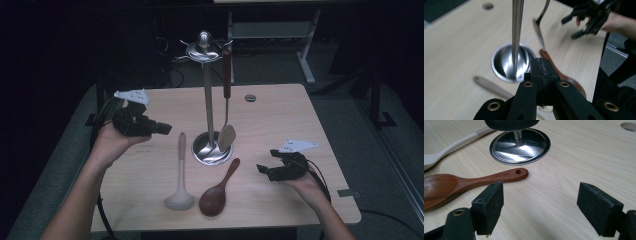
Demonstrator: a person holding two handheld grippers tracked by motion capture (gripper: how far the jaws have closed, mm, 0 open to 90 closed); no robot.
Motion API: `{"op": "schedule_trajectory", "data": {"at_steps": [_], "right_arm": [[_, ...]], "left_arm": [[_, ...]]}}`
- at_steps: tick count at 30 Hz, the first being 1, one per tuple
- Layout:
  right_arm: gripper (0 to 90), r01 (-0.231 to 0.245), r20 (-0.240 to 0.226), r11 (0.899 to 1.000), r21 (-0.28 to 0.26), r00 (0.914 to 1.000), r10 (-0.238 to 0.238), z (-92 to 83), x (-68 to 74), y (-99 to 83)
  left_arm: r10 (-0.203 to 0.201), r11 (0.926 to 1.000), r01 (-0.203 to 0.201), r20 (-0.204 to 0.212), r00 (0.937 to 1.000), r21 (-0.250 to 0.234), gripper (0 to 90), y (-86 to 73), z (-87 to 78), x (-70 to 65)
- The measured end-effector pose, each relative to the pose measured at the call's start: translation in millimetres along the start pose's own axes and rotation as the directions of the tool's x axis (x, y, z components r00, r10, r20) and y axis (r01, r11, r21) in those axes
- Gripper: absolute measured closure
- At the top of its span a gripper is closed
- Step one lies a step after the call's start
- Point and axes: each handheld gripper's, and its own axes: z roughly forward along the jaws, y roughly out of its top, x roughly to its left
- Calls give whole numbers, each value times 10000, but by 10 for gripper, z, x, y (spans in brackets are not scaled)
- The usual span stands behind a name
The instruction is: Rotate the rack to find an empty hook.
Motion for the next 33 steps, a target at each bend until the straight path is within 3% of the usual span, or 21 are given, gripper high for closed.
{"op": "schedule_trajectory", "data": {"at_steps": [9, 18, 22, 30, 33], "right_arm": [[219, 71, 111, 10000, -26, 9999, -70, 3, -14, -13], [224, 103, 77, 9999, 47, 9999, -103, 14, -13, -23], [222, 72, 78, 10000, 68, 9999, -73, 20, -11, -24], [222, 21, 146, 9998, 204, 9999, -24, 36, -2, -25], [222, 90, 164, 9998, 152, 9998, -92, 32, -10, -23]], "left_arm": [[880, 9960, -882, -140, 9960, -169, 899, 666, -246, -90], [1180, 9922, -1190, -284, 9926, -376, 900, 1123, -368, -145], [1157, 9915, -1172, -287, 9929, -567, 900, 1231, -413, -152], [1084, 9907, -1148, -870, 9903, -730, 900, 1357, -489, -108], [1084, 9898, -1147, -760, 9912, -844, 900, 1379, -503, -81]]}}
